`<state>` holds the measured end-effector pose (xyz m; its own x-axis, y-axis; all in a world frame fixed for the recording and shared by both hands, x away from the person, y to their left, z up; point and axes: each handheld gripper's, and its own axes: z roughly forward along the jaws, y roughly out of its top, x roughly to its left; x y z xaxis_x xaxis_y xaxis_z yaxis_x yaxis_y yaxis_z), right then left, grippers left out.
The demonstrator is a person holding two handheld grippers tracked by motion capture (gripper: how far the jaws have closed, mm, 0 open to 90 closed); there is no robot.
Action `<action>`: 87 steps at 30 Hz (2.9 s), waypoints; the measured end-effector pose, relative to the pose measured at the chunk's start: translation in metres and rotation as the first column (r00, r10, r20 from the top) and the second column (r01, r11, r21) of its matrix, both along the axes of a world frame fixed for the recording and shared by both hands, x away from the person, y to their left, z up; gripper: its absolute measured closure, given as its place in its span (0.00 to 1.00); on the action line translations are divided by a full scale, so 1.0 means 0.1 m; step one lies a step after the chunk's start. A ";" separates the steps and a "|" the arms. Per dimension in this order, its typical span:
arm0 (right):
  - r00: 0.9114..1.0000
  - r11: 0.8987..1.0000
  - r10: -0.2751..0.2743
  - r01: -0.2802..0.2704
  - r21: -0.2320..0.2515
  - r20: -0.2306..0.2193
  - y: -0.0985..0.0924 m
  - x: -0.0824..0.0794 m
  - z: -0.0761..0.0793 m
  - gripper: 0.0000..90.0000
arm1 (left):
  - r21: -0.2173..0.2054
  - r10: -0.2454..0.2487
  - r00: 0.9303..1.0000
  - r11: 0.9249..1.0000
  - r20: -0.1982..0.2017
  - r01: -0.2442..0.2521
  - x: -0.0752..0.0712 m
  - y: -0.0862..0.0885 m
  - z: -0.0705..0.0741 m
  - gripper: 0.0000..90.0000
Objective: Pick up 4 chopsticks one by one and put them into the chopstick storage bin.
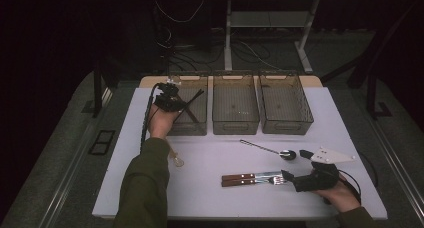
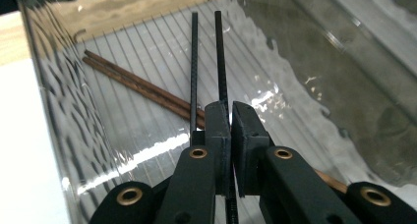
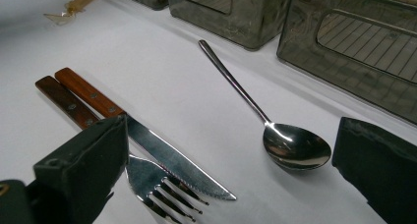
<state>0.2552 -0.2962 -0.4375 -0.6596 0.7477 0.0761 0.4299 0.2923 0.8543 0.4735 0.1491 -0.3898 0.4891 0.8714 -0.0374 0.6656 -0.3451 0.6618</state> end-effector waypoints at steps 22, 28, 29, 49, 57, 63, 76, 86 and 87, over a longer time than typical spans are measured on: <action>1.000 1.000 0.001 -0.001 -0.001 -0.001 0.00 0.00 0.00 0.01 | -0.072 -0.063 0.997 0.995 0.040 0.066 -0.06 0.03 0.03 0.70; 1.000 1.000 0.001 -0.001 -0.003 0.000 0.00 0.00 0.00 0.01 | -0.127 -0.116 0.988 0.984 0.099 0.128 -0.21 0.05 0.11 0.60; 1.000 1.000 0.001 -0.001 -0.003 0.000 0.00 0.00 0.00 0.01 | -0.137 -0.126 0.986 0.981 0.107 0.140 -0.24 0.05 0.13 0.58; 1.000 1.000 0.001 -0.001 -0.006 0.005 0.01 -0.01 0.00 0.01 | -0.193 -0.287 0.936 0.926 0.202 0.325 -1.01 0.06 0.08 0.29; 1.000 1.000 0.004 -0.004 -0.005 0.010 0.02 -0.02 0.01 0.01 | -0.182 -0.293 0.926 0.923 0.239 0.339 -1.30 0.10 0.01 0.16; 1.000 1.000 0.002 -0.002 -0.006 0.010 0.02 -0.02 0.02 0.01 | -0.162 -0.329 0.910 0.913 0.251 0.375 -1.49 0.09 -0.08 0.09; 1.000 1.000 0.003 -0.003 -0.008 0.011 0.02 -0.02 0.01 0.01 | -0.208 -0.361 0.898 0.886 0.250 0.414 -1.89 0.18 -0.30 0.00; 1.000 1.000 -0.008 0.008 -0.007 -0.002 0.00 -0.02 0.05 0.01 | -0.221 -0.401 0.887 0.866 0.228 0.448 -2.00 0.20 -0.44 0.00; 1.000 1.000 -0.010 0.010 -0.010 -0.003 0.00 -0.01 0.06 0.01 | -0.219 -0.400 0.888 0.868 0.226 0.446 -2.00 0.19 -0.44 0.00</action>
